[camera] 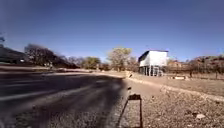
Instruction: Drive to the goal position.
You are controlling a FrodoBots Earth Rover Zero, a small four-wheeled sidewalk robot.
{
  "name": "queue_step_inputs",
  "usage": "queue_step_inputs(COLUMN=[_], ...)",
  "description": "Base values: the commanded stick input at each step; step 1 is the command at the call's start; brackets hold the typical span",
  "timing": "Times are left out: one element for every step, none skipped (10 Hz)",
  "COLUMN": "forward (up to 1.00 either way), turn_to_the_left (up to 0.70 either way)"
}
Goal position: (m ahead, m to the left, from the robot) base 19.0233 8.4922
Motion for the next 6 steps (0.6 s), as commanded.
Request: queue_step_inputs(forward=[0.70, 0.70, 0.70, 0.70, 0.70, 0.70], turn_to_the_left=[0.00, 0.00, 0.00, 0.21, 0.16, 0.10])
